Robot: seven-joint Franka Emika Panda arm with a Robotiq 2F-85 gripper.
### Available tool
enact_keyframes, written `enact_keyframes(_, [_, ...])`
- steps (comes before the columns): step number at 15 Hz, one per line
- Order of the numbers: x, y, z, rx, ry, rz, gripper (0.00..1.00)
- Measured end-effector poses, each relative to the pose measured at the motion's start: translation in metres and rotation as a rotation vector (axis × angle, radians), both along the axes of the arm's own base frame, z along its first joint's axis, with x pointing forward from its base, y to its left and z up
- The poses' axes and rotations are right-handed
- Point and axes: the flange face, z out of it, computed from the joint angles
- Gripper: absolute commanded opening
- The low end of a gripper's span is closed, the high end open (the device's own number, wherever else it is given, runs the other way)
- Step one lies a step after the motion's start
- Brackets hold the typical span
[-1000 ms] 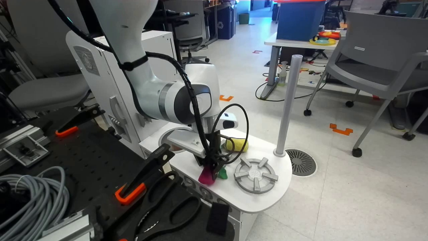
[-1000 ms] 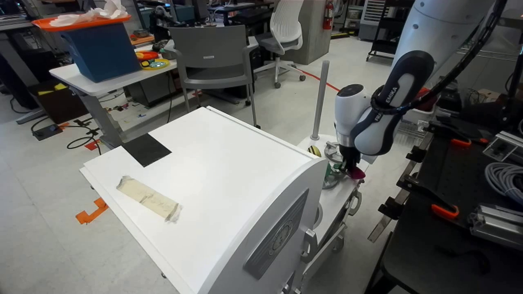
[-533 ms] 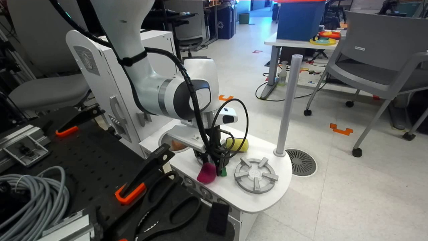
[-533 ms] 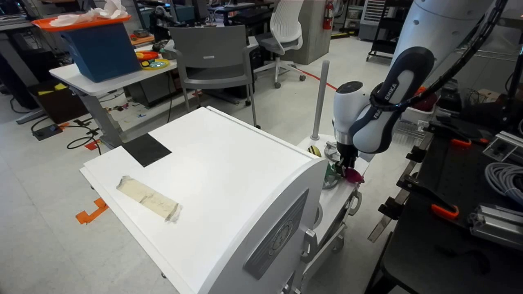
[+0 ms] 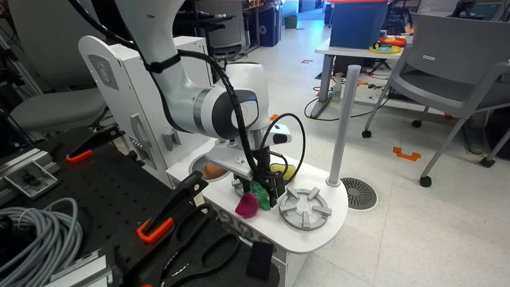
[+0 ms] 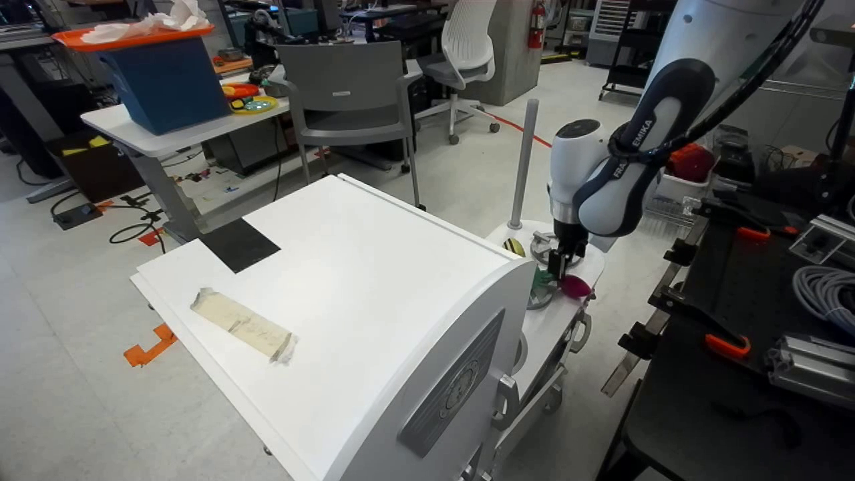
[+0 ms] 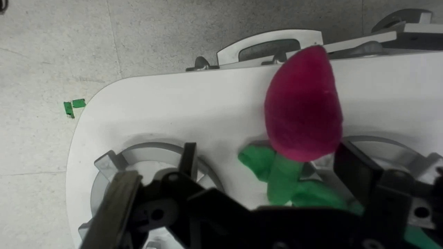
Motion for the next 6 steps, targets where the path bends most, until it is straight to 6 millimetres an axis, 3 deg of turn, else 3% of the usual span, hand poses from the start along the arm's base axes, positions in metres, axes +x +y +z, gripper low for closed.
enact_keyframes(4, [-0.003,-0.01,0.05,0.103,0.023,0.049,1.0])
enact_keyframes(6, [-0.002,-0.013,0.05,0.098,0.022,0.048,1.0])
